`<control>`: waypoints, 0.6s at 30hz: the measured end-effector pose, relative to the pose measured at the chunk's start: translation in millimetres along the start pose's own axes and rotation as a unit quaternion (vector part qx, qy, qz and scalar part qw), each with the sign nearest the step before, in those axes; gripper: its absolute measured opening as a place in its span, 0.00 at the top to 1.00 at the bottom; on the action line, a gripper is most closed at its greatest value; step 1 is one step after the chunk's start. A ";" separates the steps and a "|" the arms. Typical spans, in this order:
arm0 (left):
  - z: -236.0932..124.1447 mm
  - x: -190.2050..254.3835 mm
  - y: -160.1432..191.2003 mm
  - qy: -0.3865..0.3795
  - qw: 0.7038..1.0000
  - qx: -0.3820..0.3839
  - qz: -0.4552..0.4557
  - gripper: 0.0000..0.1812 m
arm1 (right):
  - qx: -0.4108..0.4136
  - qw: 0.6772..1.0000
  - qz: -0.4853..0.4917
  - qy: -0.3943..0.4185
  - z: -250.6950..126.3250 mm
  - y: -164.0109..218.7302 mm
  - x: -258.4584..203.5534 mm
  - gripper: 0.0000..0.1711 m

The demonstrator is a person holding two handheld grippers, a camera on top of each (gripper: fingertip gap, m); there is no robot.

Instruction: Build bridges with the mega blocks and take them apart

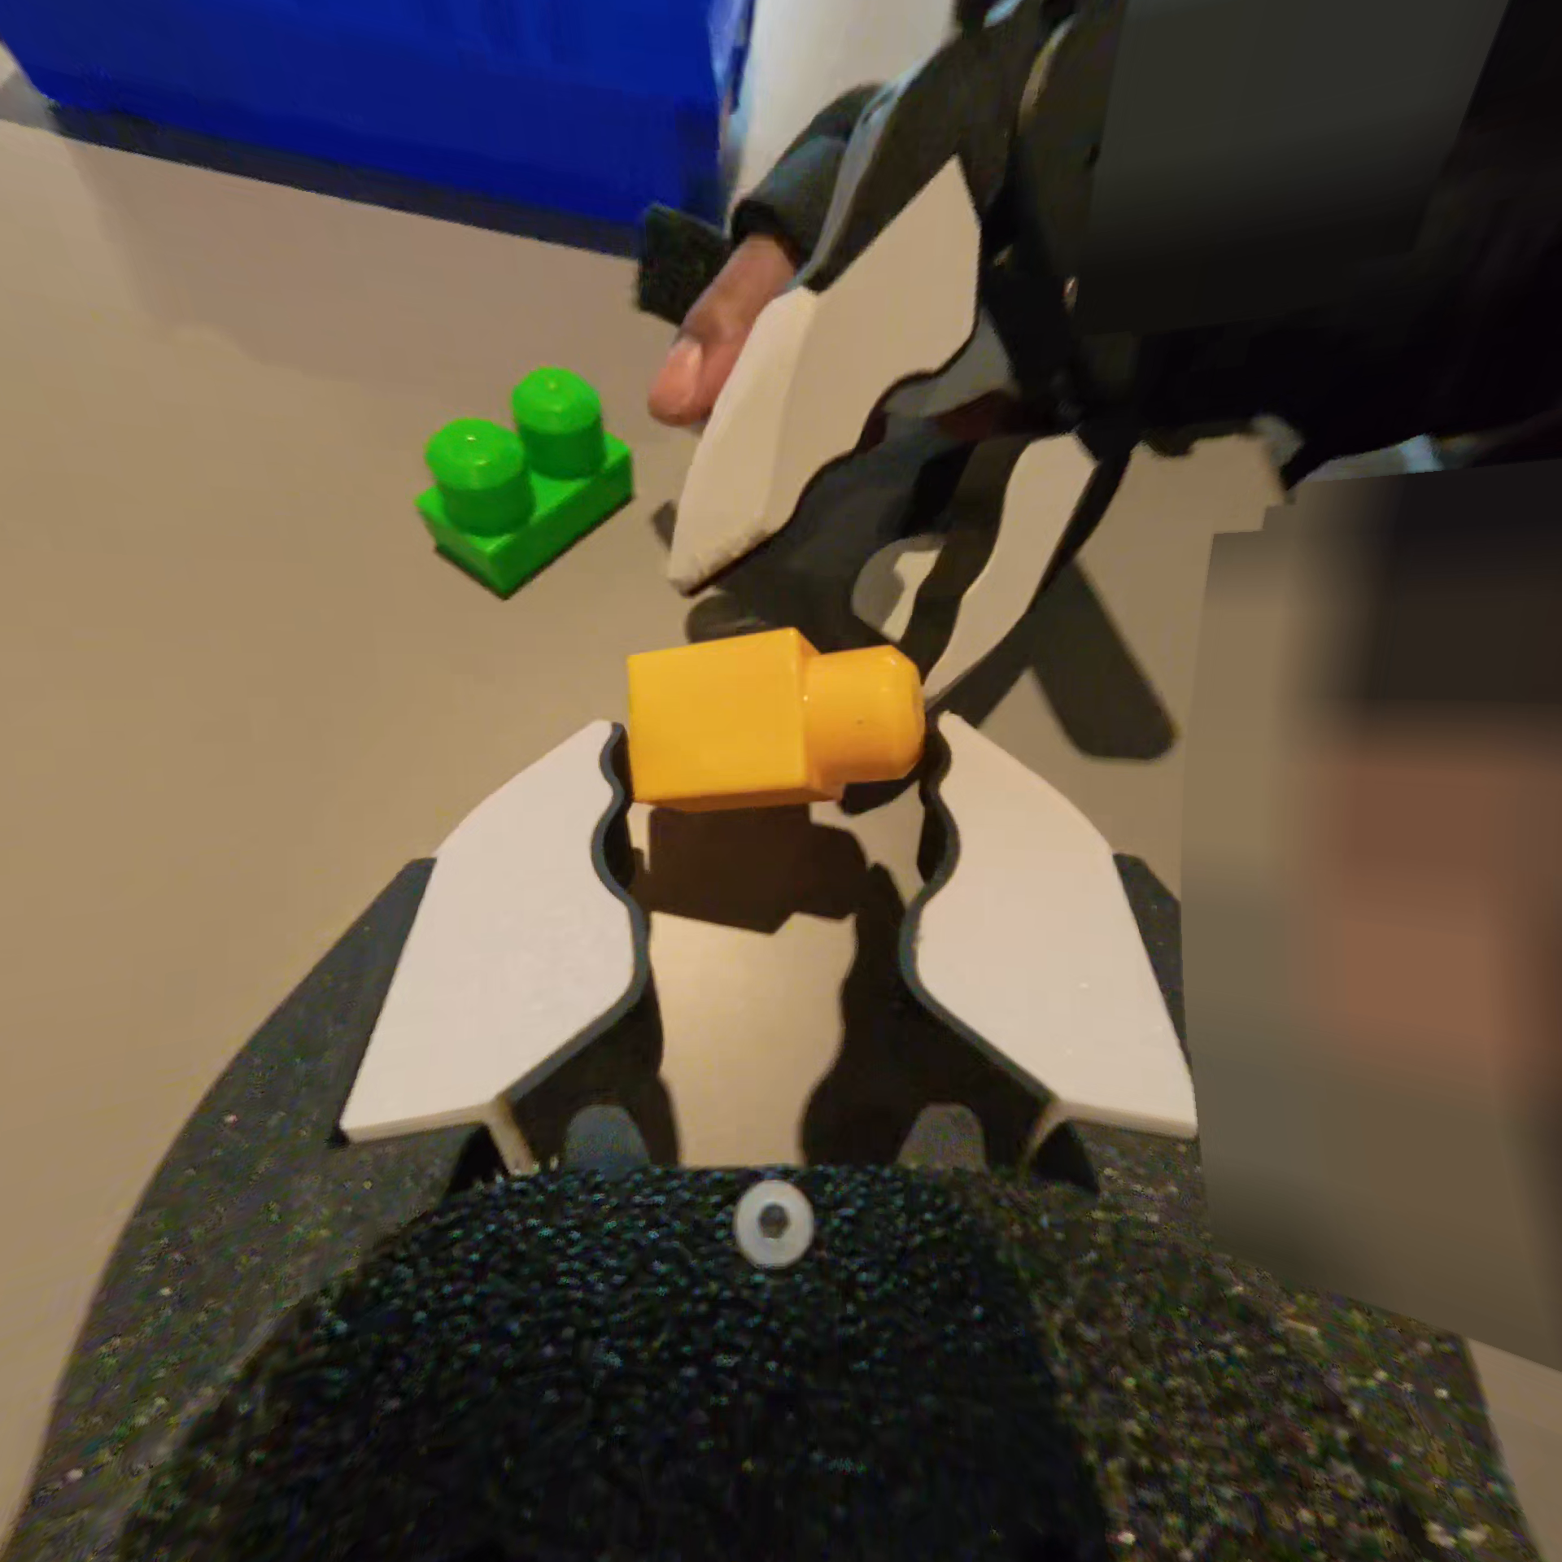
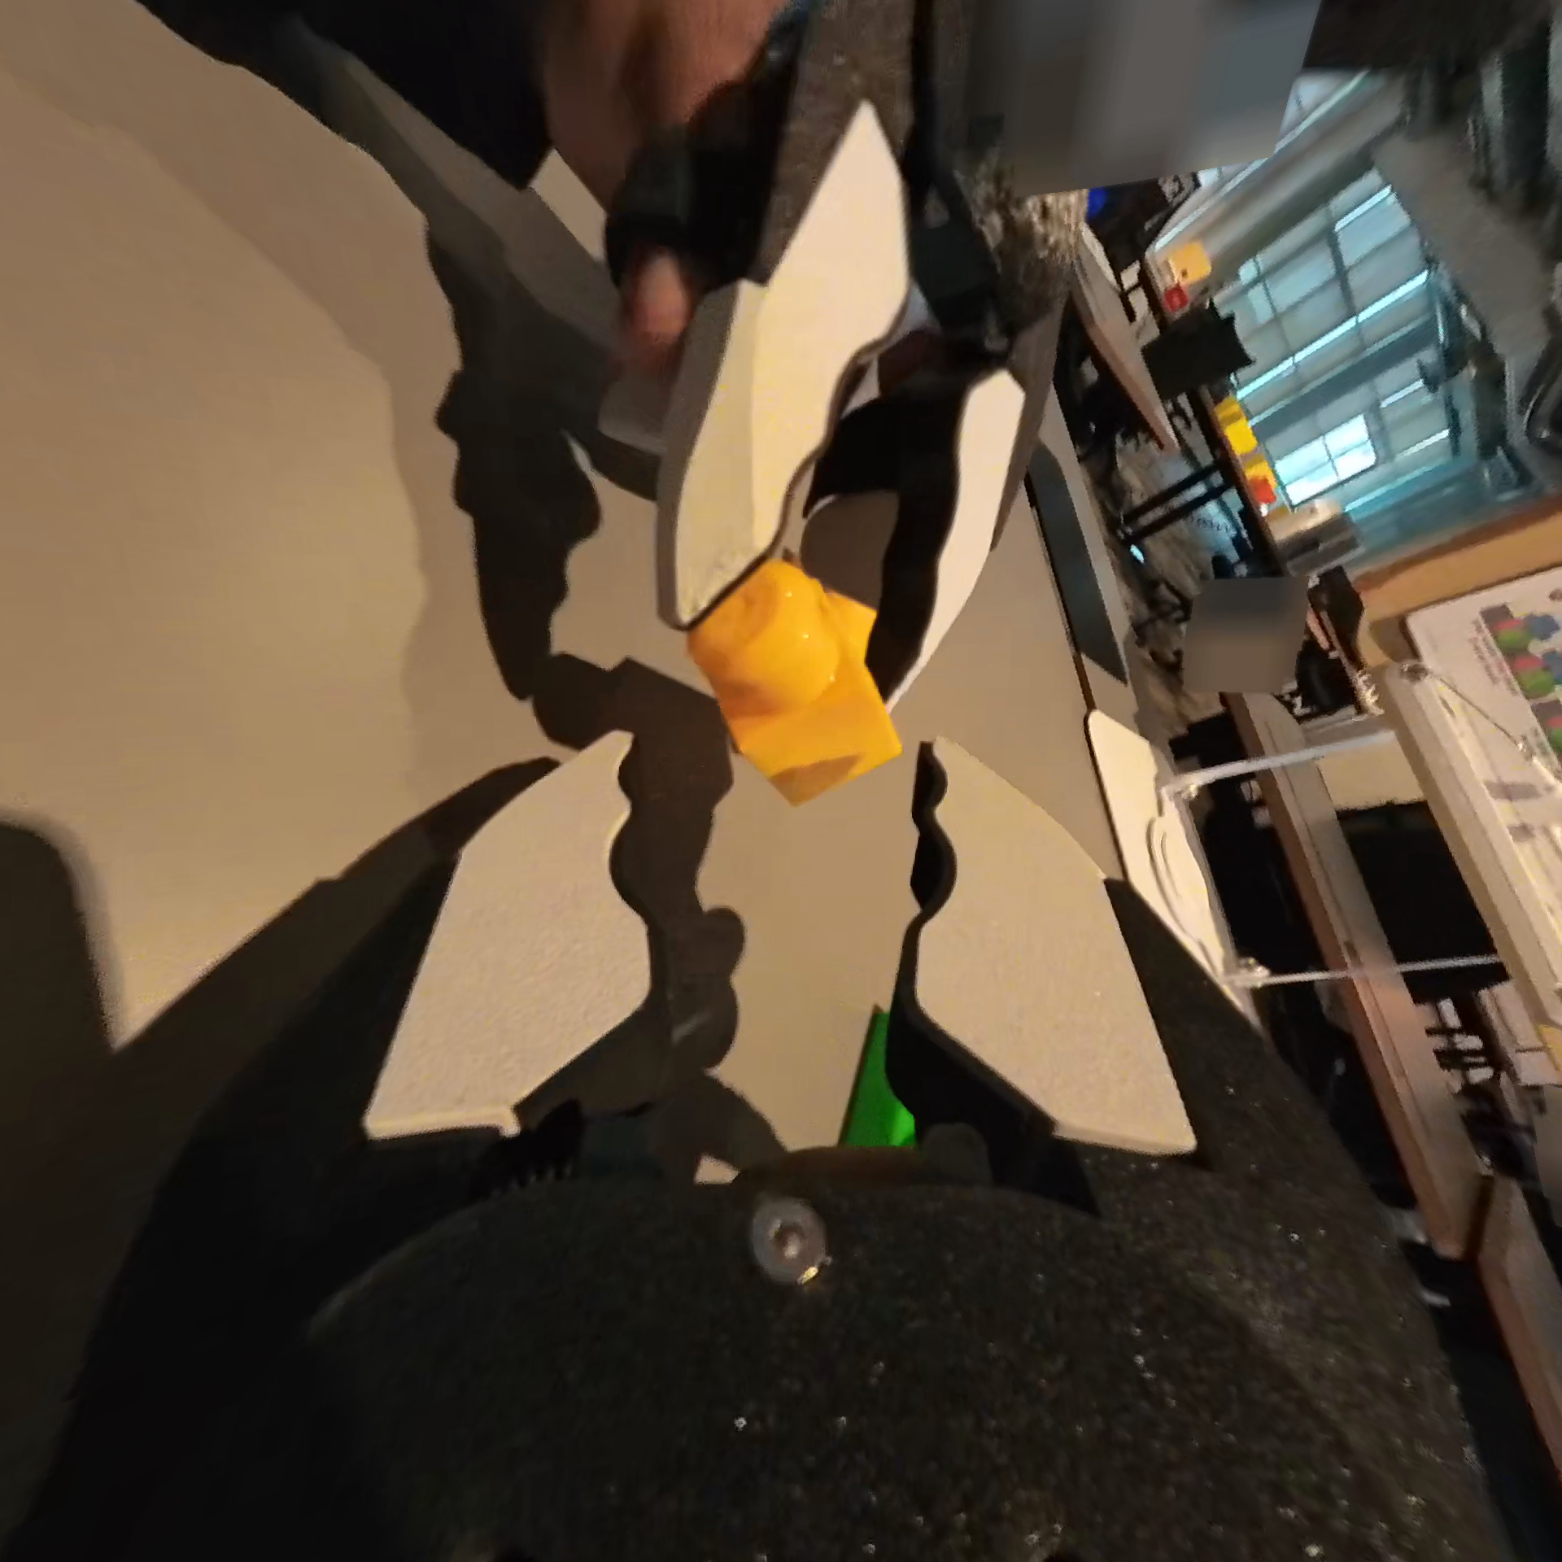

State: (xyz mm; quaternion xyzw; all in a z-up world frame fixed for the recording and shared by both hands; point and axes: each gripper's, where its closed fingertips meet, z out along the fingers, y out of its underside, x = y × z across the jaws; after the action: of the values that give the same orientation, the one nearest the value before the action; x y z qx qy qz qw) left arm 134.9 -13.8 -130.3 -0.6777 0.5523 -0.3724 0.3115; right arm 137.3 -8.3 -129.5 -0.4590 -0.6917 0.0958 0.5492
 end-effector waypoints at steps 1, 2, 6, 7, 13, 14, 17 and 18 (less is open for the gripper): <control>0.6 4.1 -1.4 0.021 1.000 0.006 -0.016 0.64 | 0.002 1.000 -0.012 0.002 0.7 -0.9 -1.5 0.64; 1.3 7.3 -2.1 0.037 0.999 0.010 -0.029 0.64 | 0.000 1.000 -0.025 0.004 1.6 -0.8 -3.1 0.64; 3.3 20.2 -0.8 0.091 0.994 0.009 -0.058 0.64 | 0.003 0.998 -0.060 -0.002 4.6 -3.7 -11.5 0.71; 3.6 21.8 -0.1 0.097 0.993 0.007 -0.060 0.64 | 0.005 0.998 -0.064 0.000 5.3 -4.5 -12.3 0.72; 8.8 22.7 7.6 0.101 0.993 -0.015 -0.063 0.65 | 0.004 0.998 -0.056 -0.015 7.0 -3.4 -17.3 0.78; 8.8 21.3 6.6 0.097 0.993 -0.012 -0.059 0.66 | -0.002 0.999 -0.041 -0.021 7.5 -1.7 -17.5 0.78; 3.1 13.6 0.2 0.067 0.997 0.009 -0.035 0.67 | -0.024 0.998 0.032 -0.041 9.8 5.5 -15.4 0.78; -0.8 10.3 -2.7 0.056 0.998 0.017 -0.031 0.67 | -0.034 0.996 0.058 -0.053 10.7 9.1 -16.1 0.78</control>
State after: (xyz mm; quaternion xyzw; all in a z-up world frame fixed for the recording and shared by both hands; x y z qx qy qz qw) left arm 136.8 -23.4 -126.0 -0.6670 0.5411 -0.4287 0.2803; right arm 132.7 -11.1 -150.2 -0.5109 -0.6949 0.1282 0.4895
